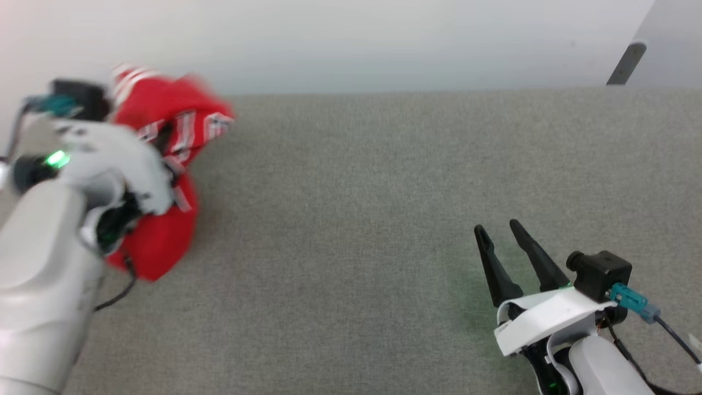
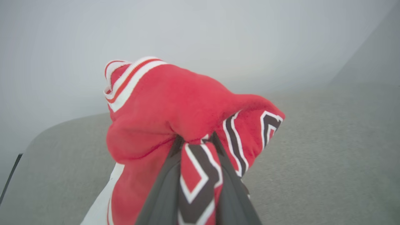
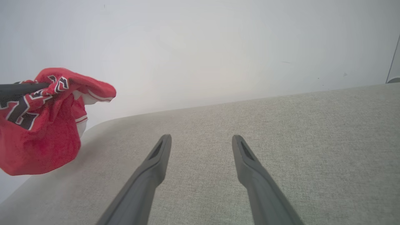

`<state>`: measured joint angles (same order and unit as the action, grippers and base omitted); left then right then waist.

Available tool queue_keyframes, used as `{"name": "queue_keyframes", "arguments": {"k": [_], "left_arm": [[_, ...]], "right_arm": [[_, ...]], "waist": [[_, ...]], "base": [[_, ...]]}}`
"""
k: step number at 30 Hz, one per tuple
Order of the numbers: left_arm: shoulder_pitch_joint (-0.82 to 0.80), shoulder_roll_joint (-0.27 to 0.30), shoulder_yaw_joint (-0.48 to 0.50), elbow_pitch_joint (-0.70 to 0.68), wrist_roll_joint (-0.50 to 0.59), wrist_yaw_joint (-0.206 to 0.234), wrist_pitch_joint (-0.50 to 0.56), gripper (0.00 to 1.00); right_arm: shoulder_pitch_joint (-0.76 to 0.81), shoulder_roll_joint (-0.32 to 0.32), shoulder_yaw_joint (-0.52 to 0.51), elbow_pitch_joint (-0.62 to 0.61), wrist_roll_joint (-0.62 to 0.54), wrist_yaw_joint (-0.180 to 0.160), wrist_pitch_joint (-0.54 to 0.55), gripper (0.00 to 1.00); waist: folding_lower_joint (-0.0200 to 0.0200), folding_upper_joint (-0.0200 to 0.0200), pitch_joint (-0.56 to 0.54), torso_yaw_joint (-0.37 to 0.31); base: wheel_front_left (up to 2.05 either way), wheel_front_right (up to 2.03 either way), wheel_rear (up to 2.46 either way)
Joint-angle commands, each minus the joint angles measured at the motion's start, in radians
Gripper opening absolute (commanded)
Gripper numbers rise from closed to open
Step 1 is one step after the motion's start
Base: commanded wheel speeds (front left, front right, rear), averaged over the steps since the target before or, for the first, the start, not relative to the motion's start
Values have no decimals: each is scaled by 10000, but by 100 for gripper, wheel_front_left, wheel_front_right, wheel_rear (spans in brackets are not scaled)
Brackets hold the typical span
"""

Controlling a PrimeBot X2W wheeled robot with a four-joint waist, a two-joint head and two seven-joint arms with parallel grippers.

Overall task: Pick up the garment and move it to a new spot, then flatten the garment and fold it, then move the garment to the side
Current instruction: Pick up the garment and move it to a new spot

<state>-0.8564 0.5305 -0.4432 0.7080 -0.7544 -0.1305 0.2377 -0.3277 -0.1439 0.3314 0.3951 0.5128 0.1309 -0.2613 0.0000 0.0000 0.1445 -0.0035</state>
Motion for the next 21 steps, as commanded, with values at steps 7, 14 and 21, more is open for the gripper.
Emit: {"name": "queue_keyframes", "arguments": {"k": [7, 14, 21], "left_arm": [[-1097, -694, -1565, -2014, 133, 9, 264, 0], [-2284, -1801, -3242, -2207, 100, 9, 565, 0], [-3122, -2562, -4116, -1900, -1090, 9, 220, 0]], "right_arm": [[112, 272, -378, -282, 135, -3, -46, 100], [-156, 505, -680, -591, 273, -3, -46, 100], [-269, 774, -943, -708, 483, -3, -46, 100]], "waist": [[0, 0, 76, -699], [0, 0, 820, -1939], [0, 0, 1489, -3290]], "base": [[0, 0, 0], [0, 0, 0], [0, 0, 0]]}}
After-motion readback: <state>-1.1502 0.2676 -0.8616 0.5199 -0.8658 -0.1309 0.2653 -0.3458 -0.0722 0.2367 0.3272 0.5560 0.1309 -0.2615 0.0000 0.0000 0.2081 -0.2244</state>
